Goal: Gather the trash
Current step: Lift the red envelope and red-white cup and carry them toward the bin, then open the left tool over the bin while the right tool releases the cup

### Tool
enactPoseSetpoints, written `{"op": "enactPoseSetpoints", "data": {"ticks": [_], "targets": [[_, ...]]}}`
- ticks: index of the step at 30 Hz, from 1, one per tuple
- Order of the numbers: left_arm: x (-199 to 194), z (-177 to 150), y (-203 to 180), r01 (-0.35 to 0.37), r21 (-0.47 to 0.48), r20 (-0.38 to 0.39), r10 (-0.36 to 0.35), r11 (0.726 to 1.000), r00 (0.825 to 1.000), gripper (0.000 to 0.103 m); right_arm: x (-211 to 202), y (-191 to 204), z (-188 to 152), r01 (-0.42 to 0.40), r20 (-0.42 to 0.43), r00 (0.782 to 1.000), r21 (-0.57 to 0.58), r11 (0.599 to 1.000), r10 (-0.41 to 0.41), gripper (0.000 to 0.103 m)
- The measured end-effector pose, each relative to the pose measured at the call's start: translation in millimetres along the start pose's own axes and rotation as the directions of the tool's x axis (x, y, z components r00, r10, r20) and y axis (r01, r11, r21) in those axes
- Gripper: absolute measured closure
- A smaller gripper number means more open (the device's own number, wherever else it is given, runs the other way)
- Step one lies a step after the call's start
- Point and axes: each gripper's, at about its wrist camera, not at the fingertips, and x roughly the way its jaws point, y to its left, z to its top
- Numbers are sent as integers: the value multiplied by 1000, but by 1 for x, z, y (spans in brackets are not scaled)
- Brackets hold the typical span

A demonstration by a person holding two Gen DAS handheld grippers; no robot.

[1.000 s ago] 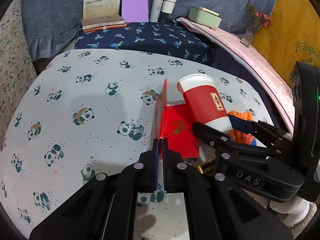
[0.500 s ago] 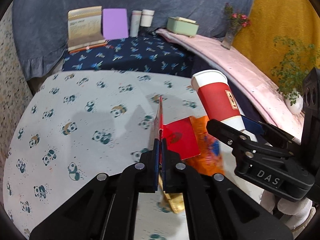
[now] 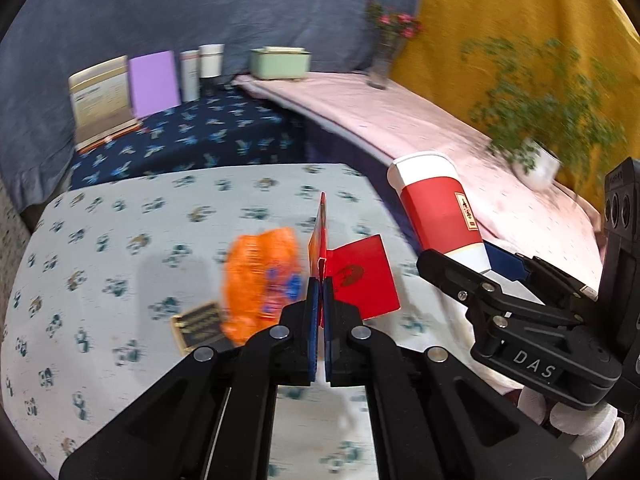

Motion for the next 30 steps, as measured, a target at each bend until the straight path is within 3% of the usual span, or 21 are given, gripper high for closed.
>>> {"op": "enactPoseSetpoints", "data": {"ticks": [16,30], "targets": [[22,-19,-137,185,153,-84,-173,971,981,101,-76,-119,-58,192,2,981,168,967,-195,40],[49,-36,-182,226,193,-156,-197,955,968,97,-93,-168,-93,242,-28,970,258,935,-243,39]]}}
